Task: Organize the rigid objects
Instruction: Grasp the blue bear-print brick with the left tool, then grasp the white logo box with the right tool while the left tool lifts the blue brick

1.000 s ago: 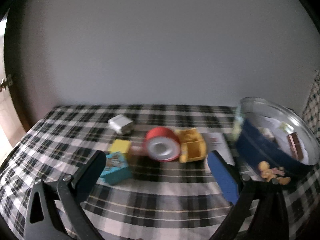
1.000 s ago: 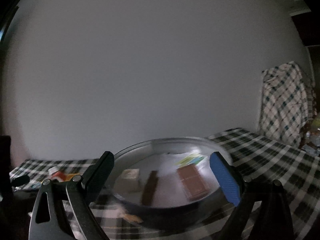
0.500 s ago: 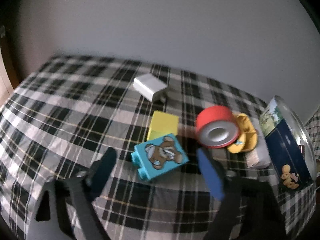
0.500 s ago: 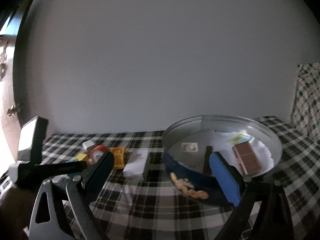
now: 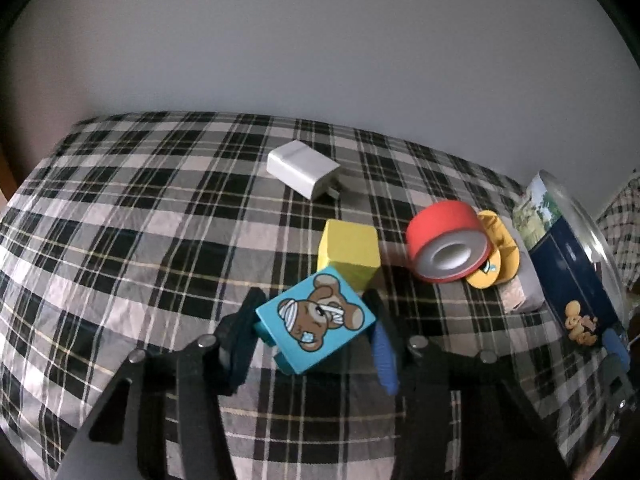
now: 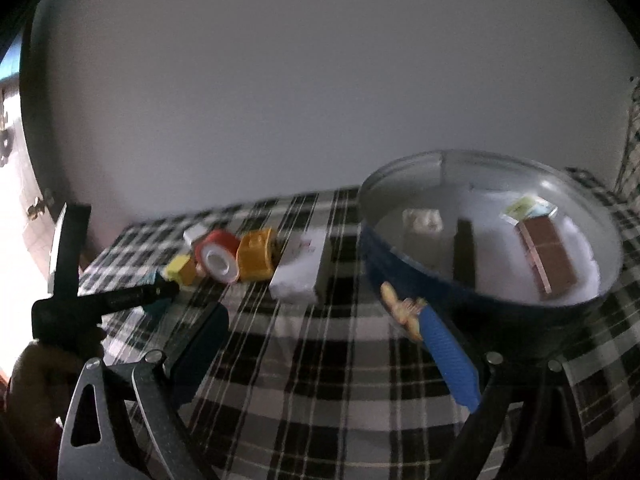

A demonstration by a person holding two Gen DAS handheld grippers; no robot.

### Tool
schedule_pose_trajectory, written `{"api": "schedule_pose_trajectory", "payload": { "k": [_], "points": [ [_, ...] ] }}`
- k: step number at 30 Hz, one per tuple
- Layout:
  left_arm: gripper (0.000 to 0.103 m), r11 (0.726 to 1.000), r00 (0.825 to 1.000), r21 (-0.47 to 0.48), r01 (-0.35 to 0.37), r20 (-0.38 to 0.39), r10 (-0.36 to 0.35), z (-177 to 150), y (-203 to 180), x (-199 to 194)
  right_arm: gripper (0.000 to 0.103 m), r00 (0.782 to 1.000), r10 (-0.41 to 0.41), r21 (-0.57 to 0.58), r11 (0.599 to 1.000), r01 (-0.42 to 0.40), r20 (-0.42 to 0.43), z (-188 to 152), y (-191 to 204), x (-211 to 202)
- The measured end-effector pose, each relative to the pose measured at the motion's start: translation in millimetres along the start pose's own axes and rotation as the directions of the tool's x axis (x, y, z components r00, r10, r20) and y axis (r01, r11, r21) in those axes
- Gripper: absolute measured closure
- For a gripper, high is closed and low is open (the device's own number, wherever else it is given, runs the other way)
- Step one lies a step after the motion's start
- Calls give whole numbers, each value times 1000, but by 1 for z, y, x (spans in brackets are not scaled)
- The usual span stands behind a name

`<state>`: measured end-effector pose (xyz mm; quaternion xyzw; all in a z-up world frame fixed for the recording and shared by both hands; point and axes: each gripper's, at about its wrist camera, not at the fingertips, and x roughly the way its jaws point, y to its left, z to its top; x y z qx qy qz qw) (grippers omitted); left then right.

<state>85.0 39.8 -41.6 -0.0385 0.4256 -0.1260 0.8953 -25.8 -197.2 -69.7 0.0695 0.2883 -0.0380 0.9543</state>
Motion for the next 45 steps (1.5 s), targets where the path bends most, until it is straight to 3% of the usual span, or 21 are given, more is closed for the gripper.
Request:
{"api": "schedule_pose_trajectory", "payload": {
  "k": [5, 10, 12, 21, 25, 29, 30, 31, 34, 35, 39, 45],
  "points": [
    [54, 1000, 998, -26, -1, 61, 3, -2, 1, -10, 7, 998, 22, -28, 999, -24, -56, -3, 13, 12],
    [54, 997, 981, -7, -73, 179, 73, 0, -5, -32, 30, 993, 20, -21, 1000, -23, -118, 1, 21, 36],
    [54, 996, 978, -19, -82, 192, 84, 0, -3, -37, 33, 990, -1, -4, 1000, 0, -139, 5, 23, 48],
    [54, 995, 980, -71, -73, 179, 84, 5, 7, -38, 34, 960, -153, -10, 988, 155, -235, 24, 28, 102],
    [54, 995, 981, -74, -71, 175, 83, 6, 8, -38, 47, 940, -191, -9, 980, 197, -282, 33, 26, 127],
    [54, 995, 983, -71, -70, 166, 81, 5, 7, -37, 49, 940, -207, -61, 978, 197, -272, 39, 37, 135],
    [54, 995, 982, -69, -72, 167, 83, 5, 6, -37, 58, 940, -206, -71, 978, 195, -271, 40, 37, 135],
    [54, 995, 982, -67, -75, 170, 86, 5, 5, -37, 59, 941, -207, -81, 978, 192, -267, 40, 38, 134],
    [54, 995, 980, -70, -75, 177, 86, 5, 6, -37, 59, 953, -149, -59, 989, 138, -265, 38, 32, 126],
    [54, 995, 980, -71, -72, 180, 84, 5, 7, -37, 59, 962, -95, -35, 995, 89, -255, 37, 29, 119],
    [54, 995, 977, -69, -67, 197, 79, 5, 6, -38, 59, 990, 10, -75, 997, -20, -142, 30, 30, 81],
    [54, 997, 972, -55, -45, 228, 57, 3, -4, -42, 59, 991, 131, -174, 976, -132, -18, 16, 33, 26]
  ]
}}
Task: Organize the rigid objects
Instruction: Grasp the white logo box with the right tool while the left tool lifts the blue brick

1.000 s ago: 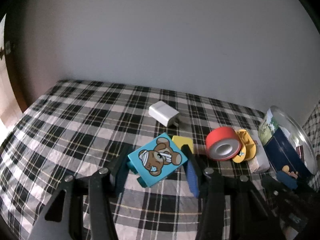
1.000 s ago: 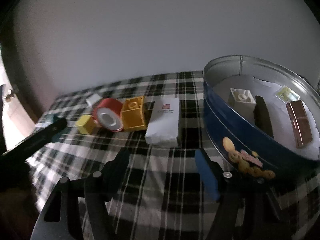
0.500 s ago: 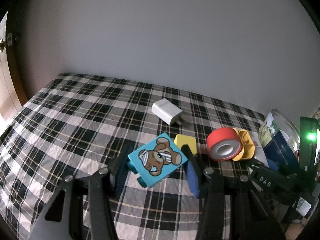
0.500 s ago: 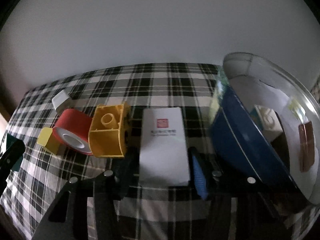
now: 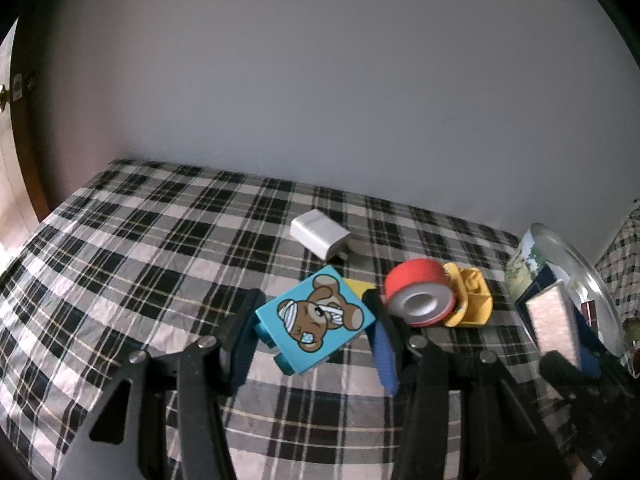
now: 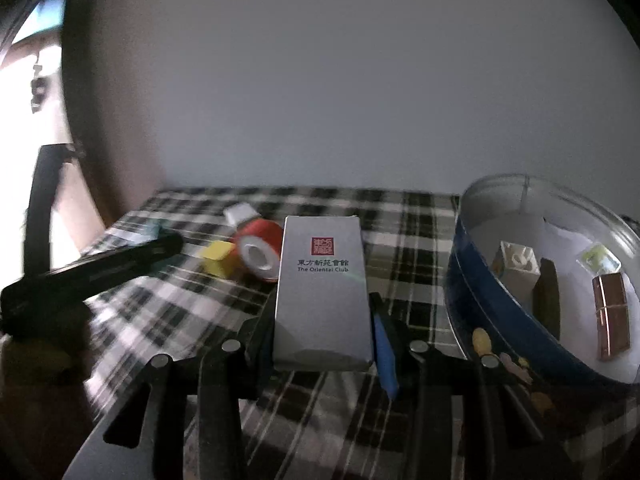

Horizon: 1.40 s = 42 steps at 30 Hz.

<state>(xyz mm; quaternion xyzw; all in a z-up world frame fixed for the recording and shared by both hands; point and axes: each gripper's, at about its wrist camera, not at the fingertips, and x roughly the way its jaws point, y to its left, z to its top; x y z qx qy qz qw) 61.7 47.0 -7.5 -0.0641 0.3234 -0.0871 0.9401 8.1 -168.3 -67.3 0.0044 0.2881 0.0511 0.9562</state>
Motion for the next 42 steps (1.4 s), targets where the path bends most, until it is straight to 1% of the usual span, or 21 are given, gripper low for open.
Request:
{"api": "schedule_pose_trajectory", "payload": {
  "k": [5, 9, 10, 15, 20, 24, 34, 42],
  "points": [
    [54, 999, 998, 27, 20, 61, -22, -4, -15, -9, 59, 995, -19, -10, 1000, 20, 100, 0, -4, -24],
    [54, 998, 992, 22, 64, 105, -66, -6, -25, -18, 59, 988, -56, -16, 998, 59, 141, 4, 3, -30],
    [54, 997, 991, 27, 65, 113, -68, -7, -28, -19, 59, 986, -60, -21, 998, 65, 157, 4, 3, -33],
    [54, 998, 991, 42, 50, 119, -54, -11, -41, -21, 59, 977, -79, -49, 995, 90, 197, 6, 0, -44],
    [54, 997, 990, 68, 29, 135, -38, -14, -53, -26, 59, 965, -104, -43, 992, 117, 242, 9, -8, -52],
    [54, 995, 988, 97, 4, 152, -18, -17, -66, -30, 59, 959, -122, -36, 990, 136, 257, 10, -13, -56],
    [54, 991, 987, 134, 14, 156, -35, -22, -98, -33, 59, 947, -169, -7, 984, 178, 271, 8, -42, -69],
    [54, 988, 986, 152, 26, 159, -51, -24, -118, -33, 59, 933, -207, 6, 977, 215, 294, 9, -56, -75]
  ]
}}
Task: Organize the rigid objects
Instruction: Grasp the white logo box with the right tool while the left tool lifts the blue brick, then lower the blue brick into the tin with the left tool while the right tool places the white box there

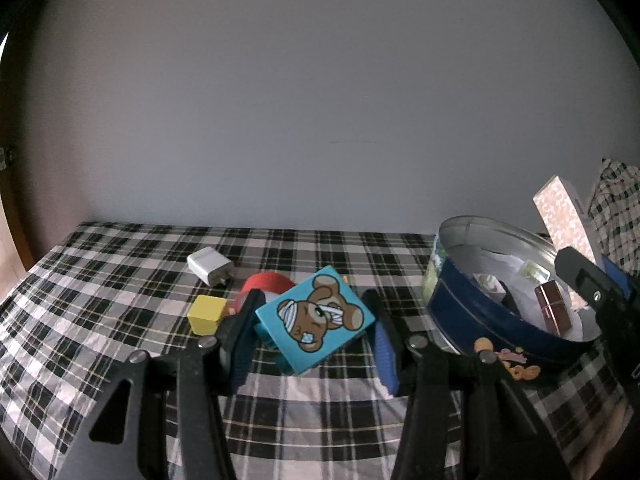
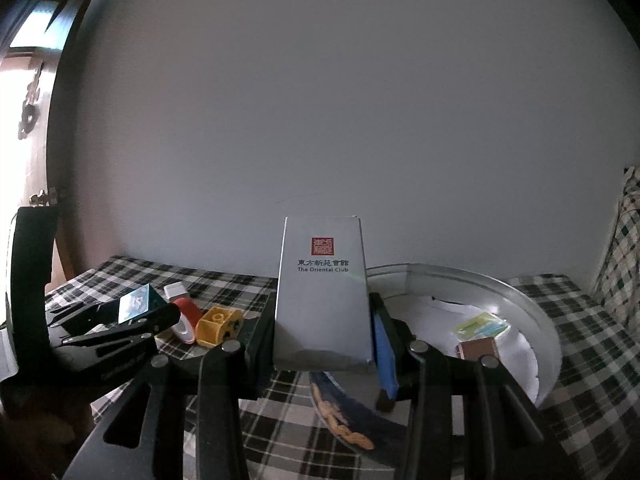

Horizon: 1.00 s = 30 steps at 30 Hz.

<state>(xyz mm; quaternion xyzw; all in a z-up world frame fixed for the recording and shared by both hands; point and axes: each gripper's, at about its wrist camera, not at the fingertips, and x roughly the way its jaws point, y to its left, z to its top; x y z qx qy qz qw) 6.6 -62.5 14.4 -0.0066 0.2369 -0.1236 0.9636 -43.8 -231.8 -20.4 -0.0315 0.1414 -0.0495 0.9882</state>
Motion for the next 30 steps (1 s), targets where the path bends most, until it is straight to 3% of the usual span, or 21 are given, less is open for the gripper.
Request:
{"api": "schedule_pose_trajectory", "payload": {
  "k": [30],
  "points": [
    [54, 991, 991, 59, 118, 50, -121, 22, -90, 4, 59, 984, -177, 54, 983, 175, 37, 5, -87, -7]
  ]
}}
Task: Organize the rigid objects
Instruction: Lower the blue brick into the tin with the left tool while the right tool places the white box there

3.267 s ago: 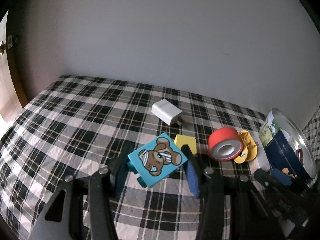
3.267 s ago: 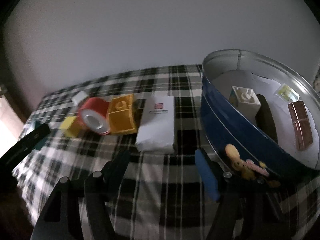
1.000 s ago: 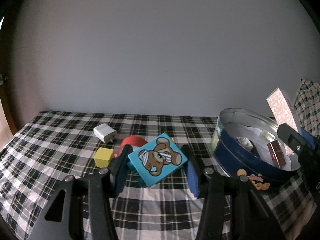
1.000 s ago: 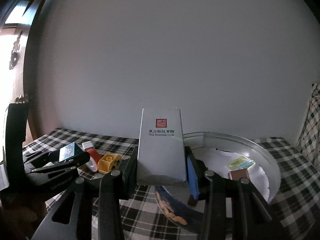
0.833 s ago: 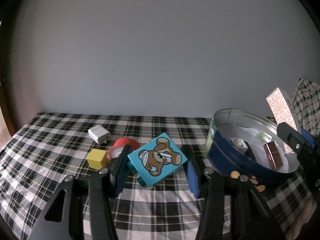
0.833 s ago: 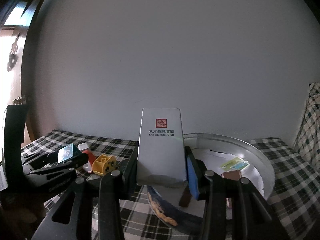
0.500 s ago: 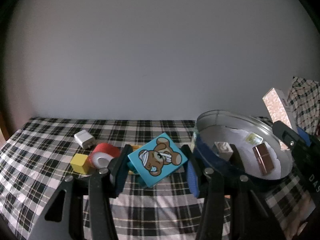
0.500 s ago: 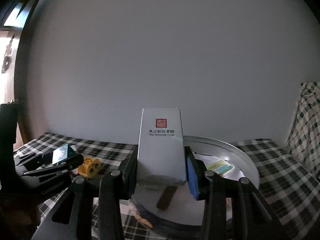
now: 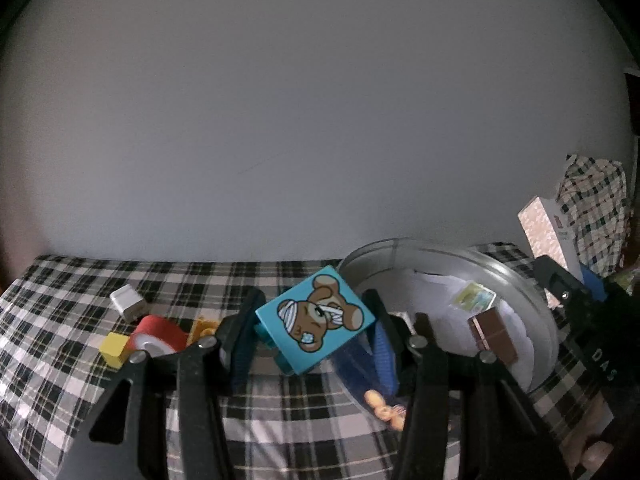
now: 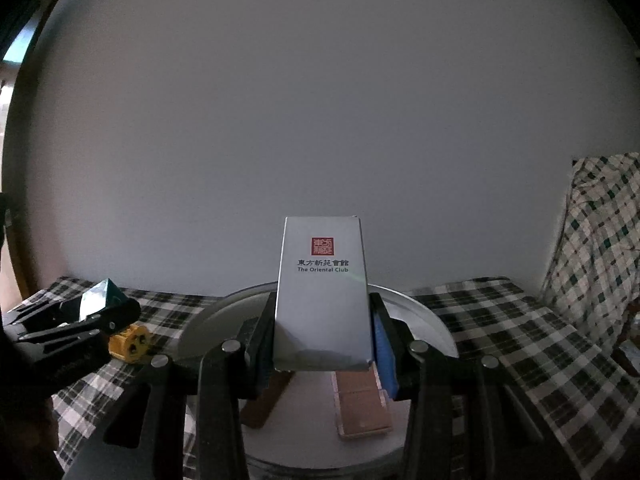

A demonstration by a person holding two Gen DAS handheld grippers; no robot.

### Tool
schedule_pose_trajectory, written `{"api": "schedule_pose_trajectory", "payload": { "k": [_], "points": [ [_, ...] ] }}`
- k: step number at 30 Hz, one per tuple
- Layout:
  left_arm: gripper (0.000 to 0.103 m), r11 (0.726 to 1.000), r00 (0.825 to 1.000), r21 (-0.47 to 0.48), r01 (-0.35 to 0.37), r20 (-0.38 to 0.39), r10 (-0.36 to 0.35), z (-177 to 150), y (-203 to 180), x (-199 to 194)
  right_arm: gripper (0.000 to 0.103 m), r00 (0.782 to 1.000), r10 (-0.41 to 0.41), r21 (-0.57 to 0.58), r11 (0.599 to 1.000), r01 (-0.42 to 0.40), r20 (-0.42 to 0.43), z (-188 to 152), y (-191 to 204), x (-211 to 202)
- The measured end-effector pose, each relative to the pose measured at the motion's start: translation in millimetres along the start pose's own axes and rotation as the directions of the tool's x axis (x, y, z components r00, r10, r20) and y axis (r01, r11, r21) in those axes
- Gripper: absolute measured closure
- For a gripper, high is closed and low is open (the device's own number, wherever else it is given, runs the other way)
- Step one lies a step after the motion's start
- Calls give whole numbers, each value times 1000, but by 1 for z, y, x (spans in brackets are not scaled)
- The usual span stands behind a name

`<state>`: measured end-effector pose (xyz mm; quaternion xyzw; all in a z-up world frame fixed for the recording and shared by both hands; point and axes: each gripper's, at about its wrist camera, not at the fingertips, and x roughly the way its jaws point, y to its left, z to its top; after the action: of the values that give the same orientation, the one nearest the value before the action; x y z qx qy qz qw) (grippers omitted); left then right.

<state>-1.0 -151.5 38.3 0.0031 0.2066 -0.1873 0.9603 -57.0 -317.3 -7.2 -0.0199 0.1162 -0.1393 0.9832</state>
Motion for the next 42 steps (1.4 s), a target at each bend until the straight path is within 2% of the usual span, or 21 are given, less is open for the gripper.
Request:
{"api": "schedule_pose_trajectory", "payload": {
  "k": [11, 23, 33, 42],
  "points": [
    [54, 997, 998, 34, 66, 4, -67, 10, -40, 18, 59, 996, -85, 34, 996, 85, -8, 4, -39, 11],
    [54, 987, 991, 90, 131, -39, -128, 8, -91, 34, 59, 987, -153, 38, 987, 155, -52, 4, -69, 34],
    [54, 984, 985, 106, 143, -111, -131, -1, -113, 55, 59, 980, -163, -1, 986, 164, -111, -1, -70, 57],
    [54, 985, 980, 111, 133, -165, -114, -10, -120, 70, 59, 971, -140, -29, 990, 137, -193, -9, -69, 79]
  ]
}}
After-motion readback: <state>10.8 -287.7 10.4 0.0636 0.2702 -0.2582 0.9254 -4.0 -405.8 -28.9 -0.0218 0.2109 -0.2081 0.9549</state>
